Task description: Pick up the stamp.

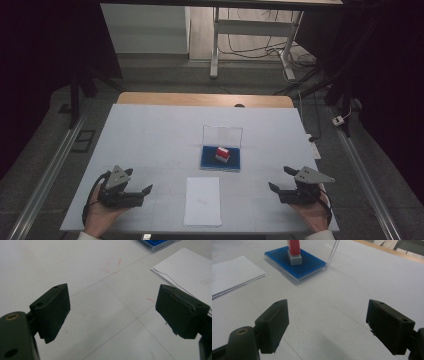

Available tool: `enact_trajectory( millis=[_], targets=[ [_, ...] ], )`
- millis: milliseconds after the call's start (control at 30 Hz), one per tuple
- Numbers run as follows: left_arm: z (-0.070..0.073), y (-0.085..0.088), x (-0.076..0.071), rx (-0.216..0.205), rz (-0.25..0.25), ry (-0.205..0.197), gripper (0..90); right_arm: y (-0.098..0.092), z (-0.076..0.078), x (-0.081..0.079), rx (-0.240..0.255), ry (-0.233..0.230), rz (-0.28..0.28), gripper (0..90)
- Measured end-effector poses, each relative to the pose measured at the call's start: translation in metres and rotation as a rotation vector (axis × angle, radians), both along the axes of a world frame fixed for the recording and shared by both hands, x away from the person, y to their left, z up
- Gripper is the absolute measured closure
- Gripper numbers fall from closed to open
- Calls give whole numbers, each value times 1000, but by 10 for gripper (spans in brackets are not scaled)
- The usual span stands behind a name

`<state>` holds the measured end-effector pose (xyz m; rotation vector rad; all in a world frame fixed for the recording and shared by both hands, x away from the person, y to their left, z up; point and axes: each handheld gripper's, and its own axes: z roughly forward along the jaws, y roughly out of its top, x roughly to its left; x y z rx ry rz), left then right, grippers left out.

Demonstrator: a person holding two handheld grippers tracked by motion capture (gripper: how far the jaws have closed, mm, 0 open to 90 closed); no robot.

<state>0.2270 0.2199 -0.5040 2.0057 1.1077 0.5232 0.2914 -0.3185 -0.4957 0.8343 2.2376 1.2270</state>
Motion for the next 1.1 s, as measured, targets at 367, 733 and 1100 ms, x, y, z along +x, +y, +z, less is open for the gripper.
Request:
enact_trajectory(
  millis=[367,733,1100],
  targets=[
    [-2,-2,1,-1,-14,10,133,1,1,-1,-3,-7,20,210],
    [-2,-2,3,-22,-11,16,137,0,3,-2,-3,-12,12,232],
    [-1,-6,8,-11,-23,9,142,-6,2,-1,31,22,-11,252]
  ],
)
